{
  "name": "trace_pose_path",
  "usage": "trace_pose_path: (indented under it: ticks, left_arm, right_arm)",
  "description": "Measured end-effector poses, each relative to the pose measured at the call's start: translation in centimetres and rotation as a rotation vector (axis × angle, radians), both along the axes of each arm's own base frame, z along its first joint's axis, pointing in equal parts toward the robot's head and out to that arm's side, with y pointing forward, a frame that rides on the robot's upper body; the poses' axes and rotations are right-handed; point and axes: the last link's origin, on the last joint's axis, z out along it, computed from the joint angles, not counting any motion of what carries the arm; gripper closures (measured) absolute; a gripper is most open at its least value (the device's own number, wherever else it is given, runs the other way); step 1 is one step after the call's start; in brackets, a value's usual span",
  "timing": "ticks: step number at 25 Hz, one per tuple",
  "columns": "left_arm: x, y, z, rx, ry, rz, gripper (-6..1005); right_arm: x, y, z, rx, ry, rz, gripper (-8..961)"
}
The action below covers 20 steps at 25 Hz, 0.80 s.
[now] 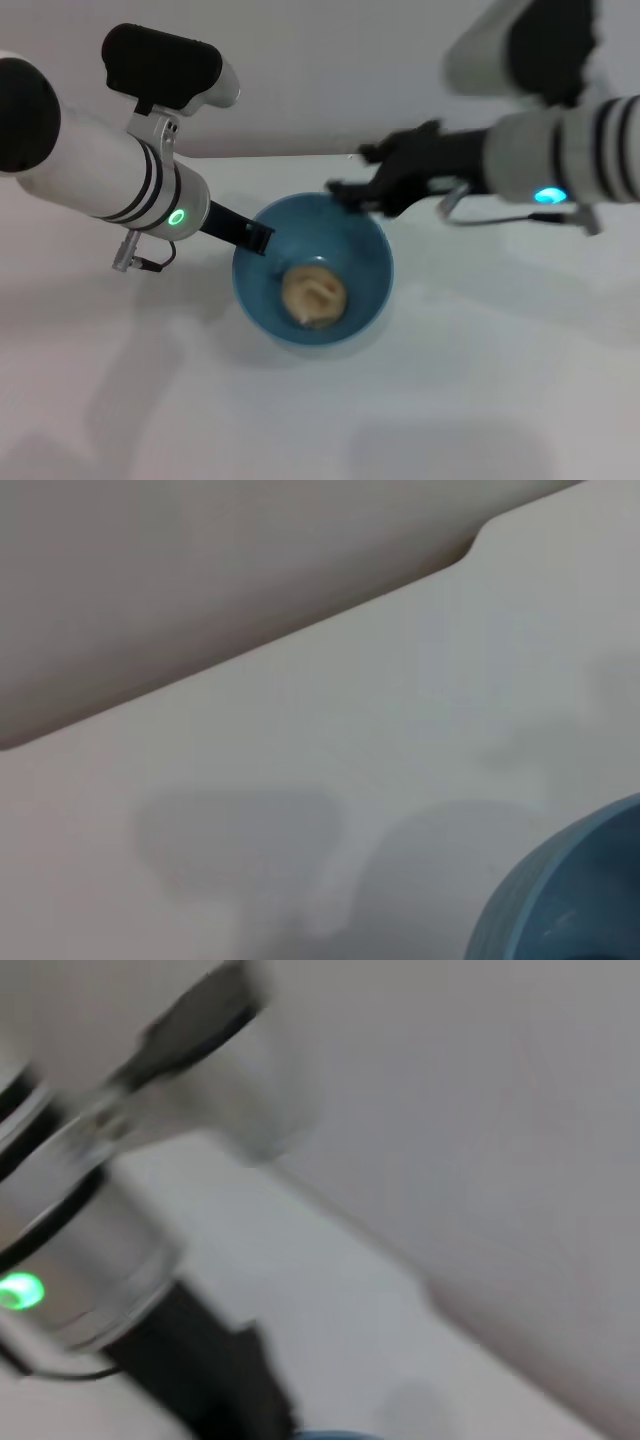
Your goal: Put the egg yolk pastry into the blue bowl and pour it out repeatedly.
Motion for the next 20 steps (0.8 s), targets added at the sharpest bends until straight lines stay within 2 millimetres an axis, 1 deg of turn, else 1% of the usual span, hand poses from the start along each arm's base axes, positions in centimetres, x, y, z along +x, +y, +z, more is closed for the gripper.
trace_pose_path:
  ticks: [1, 4, 6, 7, 8, 10, 13, 14, 16, 17, 20]
  left_arm:
    - [-0.1, 0.0, 0.0, 0.006, -0.004, -0.001, 987]
    - [-0.4, 0.1, 0.0, 0.032, -0.016, -0.013, 987]
    - [-0.7, 0.2, -0.1, 0.060, -0.029, -0.024, 987]
    - [-0.9, 0.2, 0.0, 0.075, -0.044, -0.027, 987]
    - [-1.1, 0.3, 0.0, 0.095, -0.064, -0.031, 987]
    - [-1.3, 0.3, 0.1, 0.126, -0.107, -0.039, 987]
    - [-1.5, 0.3, 0.4, 0.178, -0.170, -0.064, 987]
    - [-1.6, 0.4, 0.5, 0.198, -0.186, -0.075, 987]
    - [-1.8, 0.4, 0.6, 0.231, -0.209, -0.090, 986]
    - [-2.1, 0.2, 0.5, 0.264, -0.226, -0.104, 986]
    - [-2.4, -0.1, 0.3, 0.297, -0.236, -0.124, 986]
  right_arm:
    - [0.5, 0.0, 1.0, 0.032, 0.015, -0.015, 414]
    - [2.2, -0.2, 2.9, 0.093, 0.037, -0.069, 413]
    - [3.8, -0.3, 3.8, 0.120, 0.052, -0.124, 413]
    - [5.5, -0.4, 4.2, 0.121, 0.101, -0.196, 413]
    - [5.5, -0.4, 4.2, 0.121, 0.101, -0.196, 413]
    - [7.1, -0.4, 4.3, 0.102, 0.188, -0.263, 413]
    - [9.8, -0.3, 4.7, 0.078, 0.306, -0.353, 414]
    - [10.9, -0.2, 4.9, 0.073, 0.347, -0.384, 414]
    - [12.2, -0.4, 5.4, 0.067, 0.406, -0.413, 414]
    - [13.4, -0.7, 6.0, 0.078, 0.451, -0.429, 414]
    - [14.4, -1.1, 6.6, 0.105, 0.475, -0.447, 413]
